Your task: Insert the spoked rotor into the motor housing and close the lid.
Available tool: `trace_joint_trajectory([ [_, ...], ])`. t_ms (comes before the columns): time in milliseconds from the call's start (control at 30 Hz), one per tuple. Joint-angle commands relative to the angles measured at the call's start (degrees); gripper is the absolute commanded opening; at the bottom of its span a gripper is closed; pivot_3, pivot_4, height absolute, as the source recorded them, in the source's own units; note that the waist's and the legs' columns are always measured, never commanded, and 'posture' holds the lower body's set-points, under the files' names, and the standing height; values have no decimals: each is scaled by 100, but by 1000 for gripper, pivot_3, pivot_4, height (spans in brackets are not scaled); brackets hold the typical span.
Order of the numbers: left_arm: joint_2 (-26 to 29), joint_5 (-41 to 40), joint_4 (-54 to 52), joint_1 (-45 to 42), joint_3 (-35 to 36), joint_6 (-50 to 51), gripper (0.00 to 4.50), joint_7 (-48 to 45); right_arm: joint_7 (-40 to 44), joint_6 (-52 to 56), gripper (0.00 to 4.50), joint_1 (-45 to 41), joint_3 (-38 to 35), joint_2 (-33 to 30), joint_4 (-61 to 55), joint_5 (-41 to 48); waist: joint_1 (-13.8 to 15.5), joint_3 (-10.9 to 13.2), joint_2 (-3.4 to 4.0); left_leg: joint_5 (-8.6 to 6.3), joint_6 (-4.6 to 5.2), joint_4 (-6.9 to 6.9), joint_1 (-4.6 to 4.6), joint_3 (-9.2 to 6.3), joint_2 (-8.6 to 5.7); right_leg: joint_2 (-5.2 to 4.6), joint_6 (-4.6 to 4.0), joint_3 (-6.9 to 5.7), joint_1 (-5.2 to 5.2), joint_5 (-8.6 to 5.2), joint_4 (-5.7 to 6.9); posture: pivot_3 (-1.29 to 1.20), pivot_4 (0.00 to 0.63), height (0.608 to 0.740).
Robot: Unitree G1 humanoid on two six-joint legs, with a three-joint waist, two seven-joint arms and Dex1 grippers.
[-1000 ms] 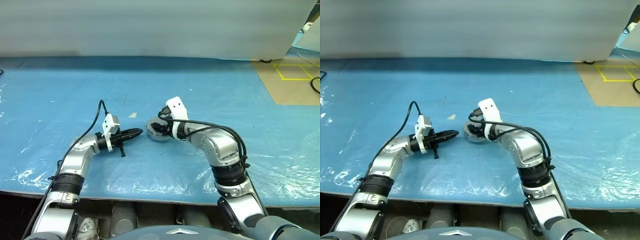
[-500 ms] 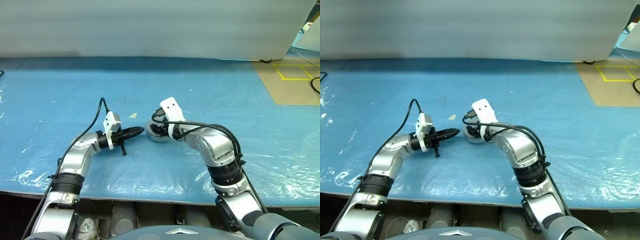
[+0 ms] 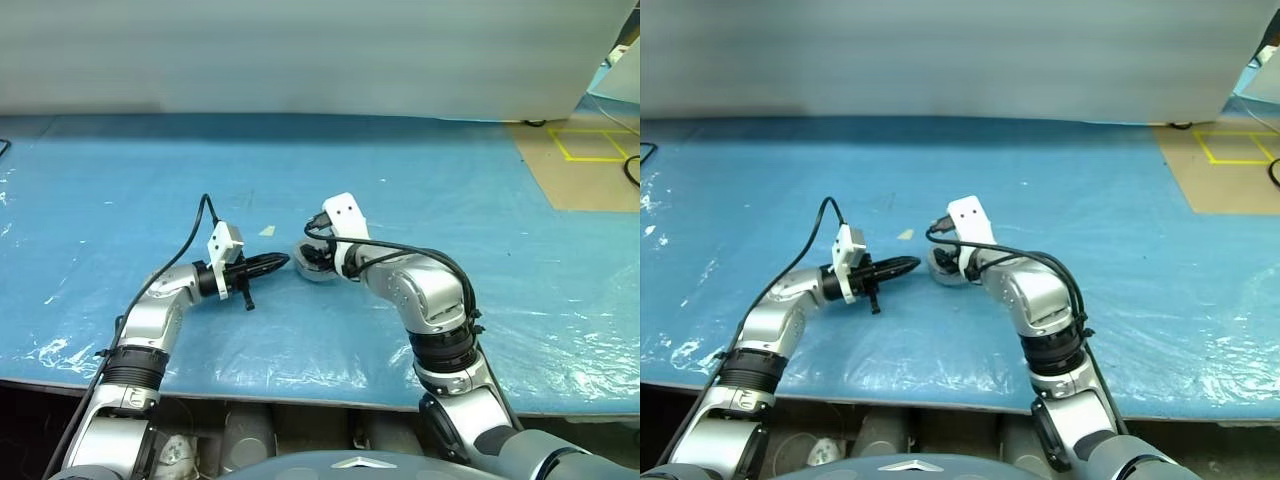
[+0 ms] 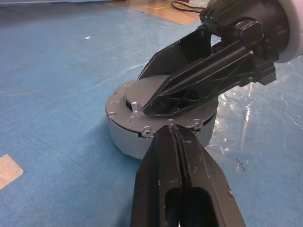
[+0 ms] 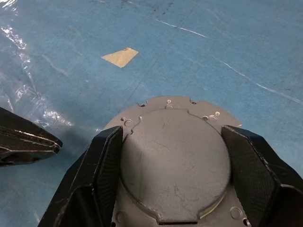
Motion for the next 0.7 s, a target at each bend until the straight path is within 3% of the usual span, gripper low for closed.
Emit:
trace_joint_trajectory([
  [33, 37, -71, -237, 22, 12, -18, 0, 24, 297, -447, 2943, 281, 299, -430, 121, -81, -2, 0, 1, 0, 0, -1, -1, 1, 0, 0, 1, 0, -1, 0, -2, 0, 150, 740],
  [133, 49, -62, -233, 18, 17, -29, 0, 25, 1042, -1121, 2943, 412, 821, -1153, 159, -77, 1, 1, 1, 0, 0, -2, -5, 4, 0, 0, -1, 2, -7, 3, -4, 0, 150, 740],
  [400, 67, -57, -184, -29, 39, -54, 0, 26, 1709, -2156, 2943, 425, 1050, -1898, 622, -292, 5, 0, 0, 0, 0, -3, -10, 13, -4, 1, -25, 4, -7, 15, -10, 0, 150, 740],
  [467, 64, -55, -181, -24, 36, -57, 0, 27, 1749, -1983, 2943, 407, 720, -1656, 624, 38, 2, 0, 0, 0, 0, -3, -10, 13, -4, 1, -26, 4, -7, 15, -9, 0, 150, 740],
  [567, 58, -53, -177, -18, 34, -62, 0, 32, 1135, -1193, 2943, 184, -368, -743, 858, 487, -15, 0, -1, 0, 1, -2, -9, 14, -4, 2, -29, 5, -9, 15, -5, 0, 150, 740],
  [700, 57, -47, -164, -7, 38, -77, 0, 38, 958, -893, 2943, 134, -419, -501, 792, 413, -34, 0, -2, 0, 1, -2, -8, 20, -2, 2, -32, 8, -16, 16, -3, 0, 150, 740],
])
